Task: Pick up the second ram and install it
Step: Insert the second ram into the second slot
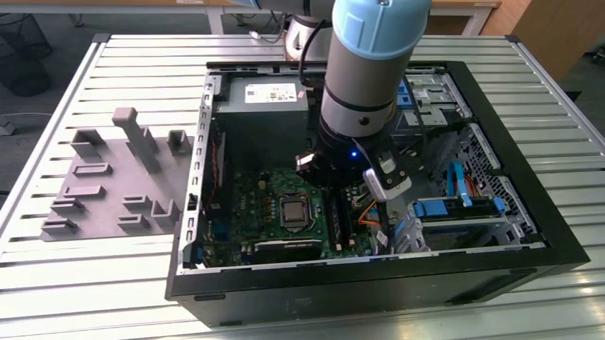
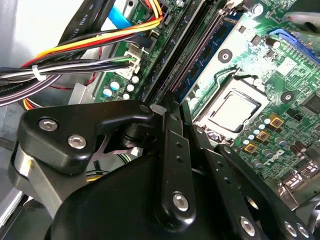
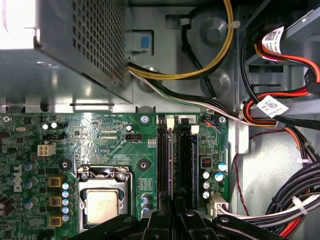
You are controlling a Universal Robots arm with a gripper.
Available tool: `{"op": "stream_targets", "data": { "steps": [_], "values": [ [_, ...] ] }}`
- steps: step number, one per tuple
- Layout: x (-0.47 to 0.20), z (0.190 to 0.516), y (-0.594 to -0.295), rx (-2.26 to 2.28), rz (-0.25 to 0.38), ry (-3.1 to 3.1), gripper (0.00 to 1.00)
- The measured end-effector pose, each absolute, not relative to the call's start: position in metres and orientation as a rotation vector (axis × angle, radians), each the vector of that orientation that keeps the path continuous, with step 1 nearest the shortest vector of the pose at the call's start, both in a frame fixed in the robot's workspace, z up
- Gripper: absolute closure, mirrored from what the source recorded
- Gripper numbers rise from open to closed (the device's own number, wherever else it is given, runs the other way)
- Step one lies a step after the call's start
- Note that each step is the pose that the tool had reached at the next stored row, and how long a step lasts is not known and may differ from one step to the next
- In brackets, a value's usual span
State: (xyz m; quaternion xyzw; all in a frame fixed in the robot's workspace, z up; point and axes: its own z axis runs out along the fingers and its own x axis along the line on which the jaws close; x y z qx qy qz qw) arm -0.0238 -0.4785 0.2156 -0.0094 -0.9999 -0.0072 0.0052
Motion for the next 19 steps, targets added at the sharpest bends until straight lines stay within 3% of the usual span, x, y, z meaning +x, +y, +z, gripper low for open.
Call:
{"op": "stream_targets", "data": {
  "steps": [19],
  "values": [
    [-0.0238, 0.2138, -0.4813, -0.030, -0.023, -3.128, 0.86]
  ]
}}
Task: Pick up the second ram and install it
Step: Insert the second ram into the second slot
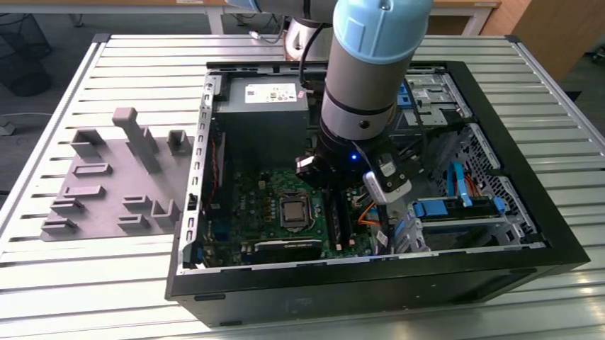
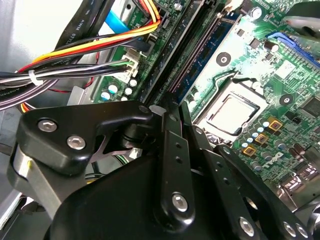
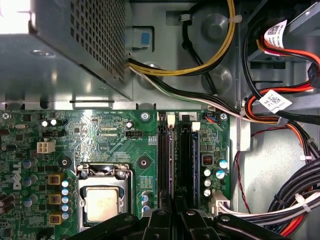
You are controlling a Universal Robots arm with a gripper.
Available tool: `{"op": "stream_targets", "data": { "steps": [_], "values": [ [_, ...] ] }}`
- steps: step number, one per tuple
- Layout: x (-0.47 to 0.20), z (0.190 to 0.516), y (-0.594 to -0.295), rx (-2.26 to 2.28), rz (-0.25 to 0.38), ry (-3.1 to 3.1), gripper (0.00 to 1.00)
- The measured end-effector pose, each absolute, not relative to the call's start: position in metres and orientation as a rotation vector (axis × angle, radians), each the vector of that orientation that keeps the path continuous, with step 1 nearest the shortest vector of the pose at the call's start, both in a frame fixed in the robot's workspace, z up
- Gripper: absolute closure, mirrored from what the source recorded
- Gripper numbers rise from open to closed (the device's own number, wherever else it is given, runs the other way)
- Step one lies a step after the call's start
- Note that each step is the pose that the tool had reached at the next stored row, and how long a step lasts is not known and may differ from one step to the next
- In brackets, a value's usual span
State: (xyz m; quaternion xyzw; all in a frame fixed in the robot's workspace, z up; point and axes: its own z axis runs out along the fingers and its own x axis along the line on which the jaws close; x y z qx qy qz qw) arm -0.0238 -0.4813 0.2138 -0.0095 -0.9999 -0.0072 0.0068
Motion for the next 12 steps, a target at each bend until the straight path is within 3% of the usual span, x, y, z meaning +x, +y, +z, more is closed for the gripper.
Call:
{"op": "stream_targets", "data": {
  "steps": [12],
  "values": [
    [-0.0226, 0.2109, -0.4813, -0.042, -0.022, -3.128, 0.86]
  ]
}}
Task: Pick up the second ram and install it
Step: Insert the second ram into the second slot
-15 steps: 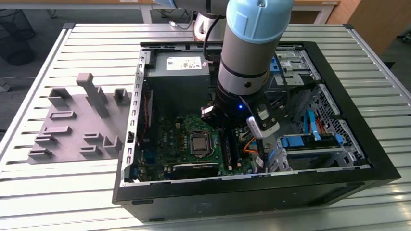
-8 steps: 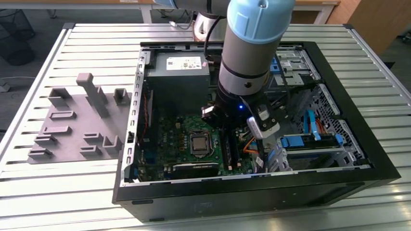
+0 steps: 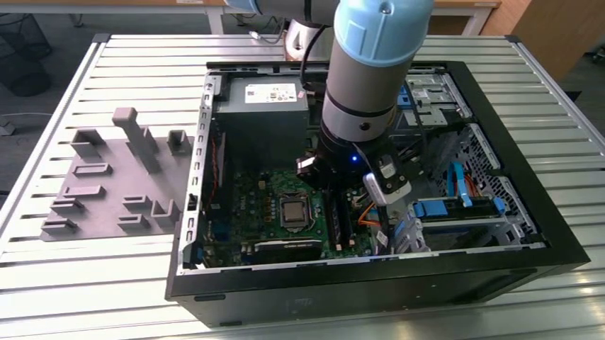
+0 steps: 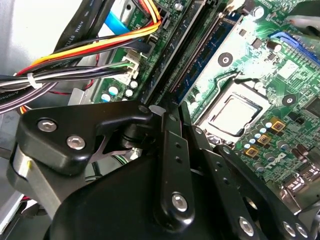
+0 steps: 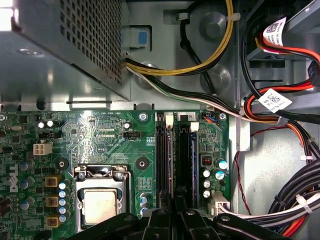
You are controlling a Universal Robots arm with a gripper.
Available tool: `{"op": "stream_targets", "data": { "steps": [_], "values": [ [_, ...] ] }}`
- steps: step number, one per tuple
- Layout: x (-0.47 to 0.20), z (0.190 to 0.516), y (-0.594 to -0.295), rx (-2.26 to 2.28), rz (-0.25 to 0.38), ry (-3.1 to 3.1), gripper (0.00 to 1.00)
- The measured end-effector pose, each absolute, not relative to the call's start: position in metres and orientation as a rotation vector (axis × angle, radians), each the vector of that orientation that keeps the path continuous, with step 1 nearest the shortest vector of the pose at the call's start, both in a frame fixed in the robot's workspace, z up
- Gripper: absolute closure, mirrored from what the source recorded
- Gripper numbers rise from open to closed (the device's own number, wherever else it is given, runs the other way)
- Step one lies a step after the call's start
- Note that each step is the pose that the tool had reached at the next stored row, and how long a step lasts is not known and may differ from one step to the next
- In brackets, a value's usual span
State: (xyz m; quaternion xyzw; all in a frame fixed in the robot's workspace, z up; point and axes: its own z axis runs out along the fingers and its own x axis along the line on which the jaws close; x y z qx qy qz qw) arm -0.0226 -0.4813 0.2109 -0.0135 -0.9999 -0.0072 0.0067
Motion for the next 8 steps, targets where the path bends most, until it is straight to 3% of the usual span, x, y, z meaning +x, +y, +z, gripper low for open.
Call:
{"op": "stream_targets", "data": {
  "steps": [8],
  "values": [
    [-0.0225, 0.2123, -0.4813, -0.042, -0.023, -3.128, 0.79]
  ]
}}
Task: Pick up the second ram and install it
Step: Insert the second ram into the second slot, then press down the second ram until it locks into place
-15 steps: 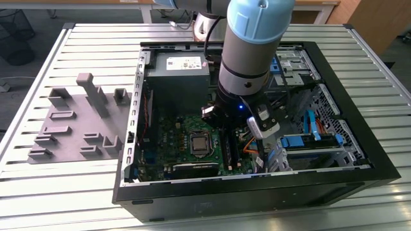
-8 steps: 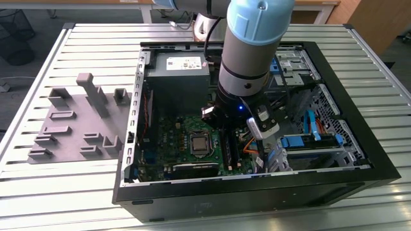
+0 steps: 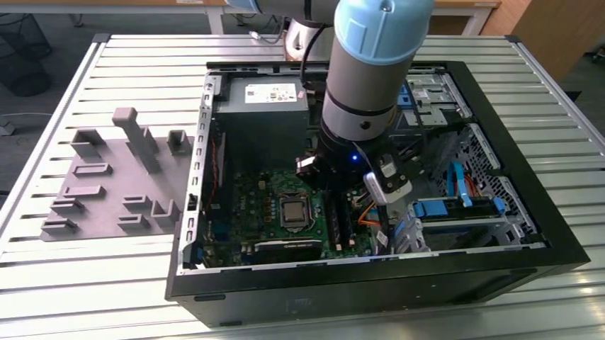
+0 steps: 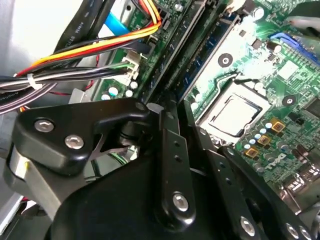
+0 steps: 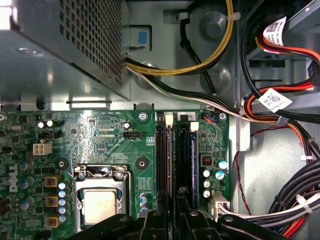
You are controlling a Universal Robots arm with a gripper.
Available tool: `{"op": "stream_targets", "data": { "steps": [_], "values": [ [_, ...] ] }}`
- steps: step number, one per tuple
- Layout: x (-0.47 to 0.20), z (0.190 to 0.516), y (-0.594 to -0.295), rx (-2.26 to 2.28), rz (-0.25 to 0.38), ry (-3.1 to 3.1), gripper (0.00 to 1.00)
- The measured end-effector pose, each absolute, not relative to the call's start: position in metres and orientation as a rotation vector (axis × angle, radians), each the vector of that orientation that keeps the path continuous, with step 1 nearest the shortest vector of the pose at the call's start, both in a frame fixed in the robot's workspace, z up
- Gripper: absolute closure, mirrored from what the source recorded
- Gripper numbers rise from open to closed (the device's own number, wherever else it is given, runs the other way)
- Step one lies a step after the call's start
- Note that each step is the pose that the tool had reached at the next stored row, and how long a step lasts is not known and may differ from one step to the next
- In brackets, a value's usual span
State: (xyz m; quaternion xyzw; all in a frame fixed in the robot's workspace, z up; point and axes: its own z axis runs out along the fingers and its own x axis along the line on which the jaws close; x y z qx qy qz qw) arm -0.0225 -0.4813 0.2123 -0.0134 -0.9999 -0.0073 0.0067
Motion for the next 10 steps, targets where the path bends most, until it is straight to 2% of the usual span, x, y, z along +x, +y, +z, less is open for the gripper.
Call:
{"op": "stream_targets", "data": {
  "steps": [7, 8, 9, 10],
  "values": [
    [-0.022, 0.235, -0.481, -0.042, -0.023, -3.126, 0.79],
    [-0.022, 0.235, -0.481, -0.042, -0.023, -3.126, 0.80],
    [-0.022, 0.235, -0.481, -0.042, -0.023, -3.126, 0.87],
    [-0.022, 0.235, -0.481, -0.042, -0.023, -3.126, 0.87]
  ]
}}
